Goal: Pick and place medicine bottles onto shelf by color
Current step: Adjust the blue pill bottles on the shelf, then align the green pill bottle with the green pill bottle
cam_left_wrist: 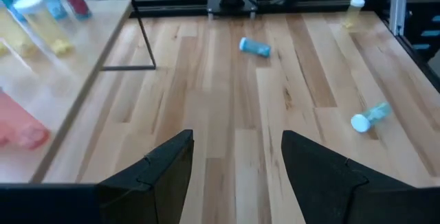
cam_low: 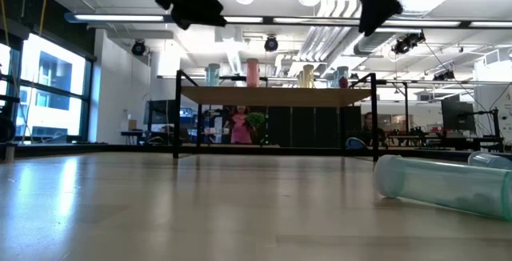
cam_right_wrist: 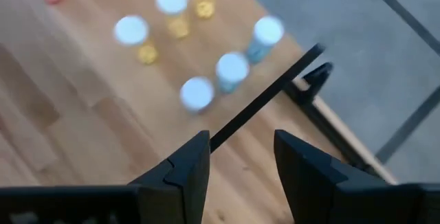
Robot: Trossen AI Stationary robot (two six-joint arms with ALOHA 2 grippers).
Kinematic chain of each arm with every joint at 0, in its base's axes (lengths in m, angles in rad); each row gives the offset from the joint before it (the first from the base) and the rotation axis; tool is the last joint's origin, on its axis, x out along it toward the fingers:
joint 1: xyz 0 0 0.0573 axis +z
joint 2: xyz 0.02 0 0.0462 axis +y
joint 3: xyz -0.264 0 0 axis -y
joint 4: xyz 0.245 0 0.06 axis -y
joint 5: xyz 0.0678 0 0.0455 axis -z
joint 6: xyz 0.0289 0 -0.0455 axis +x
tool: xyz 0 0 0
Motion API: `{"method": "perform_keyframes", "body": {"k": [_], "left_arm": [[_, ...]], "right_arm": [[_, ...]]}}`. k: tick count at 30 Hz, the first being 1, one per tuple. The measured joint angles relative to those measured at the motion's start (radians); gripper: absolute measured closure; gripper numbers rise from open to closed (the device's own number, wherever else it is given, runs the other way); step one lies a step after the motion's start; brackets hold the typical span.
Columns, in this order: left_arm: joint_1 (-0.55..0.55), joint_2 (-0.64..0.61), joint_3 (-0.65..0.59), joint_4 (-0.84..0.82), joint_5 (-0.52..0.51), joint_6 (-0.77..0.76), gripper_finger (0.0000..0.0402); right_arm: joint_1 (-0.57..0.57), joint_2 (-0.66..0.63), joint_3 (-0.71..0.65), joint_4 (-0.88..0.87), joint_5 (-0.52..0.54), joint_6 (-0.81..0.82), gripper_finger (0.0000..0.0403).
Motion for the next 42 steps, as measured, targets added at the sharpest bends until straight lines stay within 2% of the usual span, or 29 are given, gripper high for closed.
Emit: {"method": "perform_keyframes", "body": {"k": [3,10,18,26,33,42], "left_arm": [[-0.029,-0.015,-0.032,0.011,-0.008,-0.008,0.0190],[-0.073,-0.014,-0.156,0.190,-0.011,-0.097,0.0190],[-0.130,-0.014,-0.254,0.301,-0.011,-0.174,0.0190],[-0.184,-0.014,-0.318,0.346,-0.078,-0.218,0.0190],[-0.186,-0.014,-0.318,0.346,-0.089,-0.209,0.0190],[-0.166,-0.014,-0.318,0.345,-0.086,-0.193,0.0190]], "right_arm": [[0.051,-0.096,-0.115,0.043,0.000,0.079,0.0250],[0.228,-0.277,-0.335,0.144,0.001,0.262,0.0250],[0.474,-0.370,-0.535,0.302,0.056,0.466,0.0250],[0.707,-0.341,-0.675,0.605,0.124,0.563,0.0250],[0.862,-0.244,-0.674,0.854,0.160,0.555,0.0250],[0.984,-0.066,-0.519,0.848,0.168,0.544,0.0250]]}}
